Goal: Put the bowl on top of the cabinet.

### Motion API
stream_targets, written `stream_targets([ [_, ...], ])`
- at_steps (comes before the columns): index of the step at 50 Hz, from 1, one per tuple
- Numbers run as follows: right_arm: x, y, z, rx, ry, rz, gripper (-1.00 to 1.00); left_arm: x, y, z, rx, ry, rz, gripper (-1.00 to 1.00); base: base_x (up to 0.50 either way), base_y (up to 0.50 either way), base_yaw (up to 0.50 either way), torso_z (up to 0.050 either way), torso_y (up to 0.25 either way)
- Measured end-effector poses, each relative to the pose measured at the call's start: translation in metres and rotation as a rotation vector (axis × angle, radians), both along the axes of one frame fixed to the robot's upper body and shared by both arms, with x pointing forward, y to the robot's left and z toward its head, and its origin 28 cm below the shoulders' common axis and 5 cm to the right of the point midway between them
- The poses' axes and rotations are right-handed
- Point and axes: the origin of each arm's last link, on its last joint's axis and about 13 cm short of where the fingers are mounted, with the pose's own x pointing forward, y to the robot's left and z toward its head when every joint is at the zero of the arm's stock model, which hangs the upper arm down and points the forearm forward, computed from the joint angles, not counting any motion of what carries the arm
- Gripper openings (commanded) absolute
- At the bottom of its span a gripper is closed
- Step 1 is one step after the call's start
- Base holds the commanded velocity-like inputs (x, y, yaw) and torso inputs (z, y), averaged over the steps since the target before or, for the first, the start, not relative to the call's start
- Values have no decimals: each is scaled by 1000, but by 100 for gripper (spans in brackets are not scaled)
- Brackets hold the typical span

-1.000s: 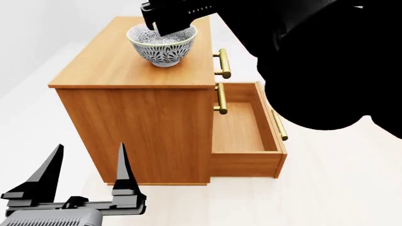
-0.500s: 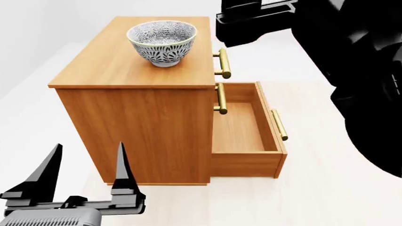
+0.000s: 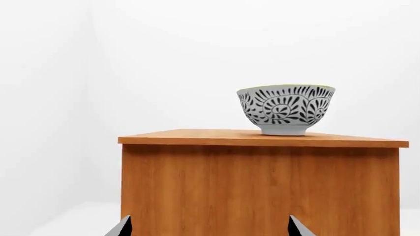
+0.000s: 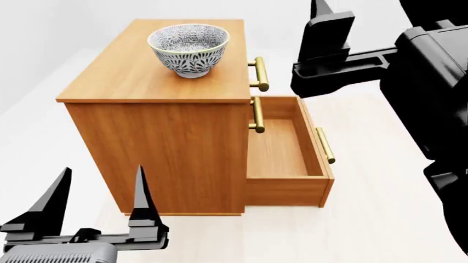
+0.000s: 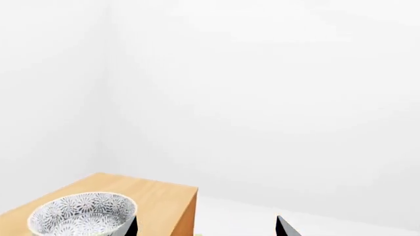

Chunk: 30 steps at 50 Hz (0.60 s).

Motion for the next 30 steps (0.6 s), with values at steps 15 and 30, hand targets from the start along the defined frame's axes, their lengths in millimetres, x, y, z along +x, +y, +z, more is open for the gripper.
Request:
stream_targets([
  [15, -12, -4, -30, -2, -10, -3, 100, 0, 0, 0, 0, -1, 2, 100, 0, 0, 0, 0, 0],
  [30, -21, -9, -61, 6, 4, -10, 100, 0, 2, 2, -1, -7, 13, 100, 0, 0, 0, 0, 0],
])
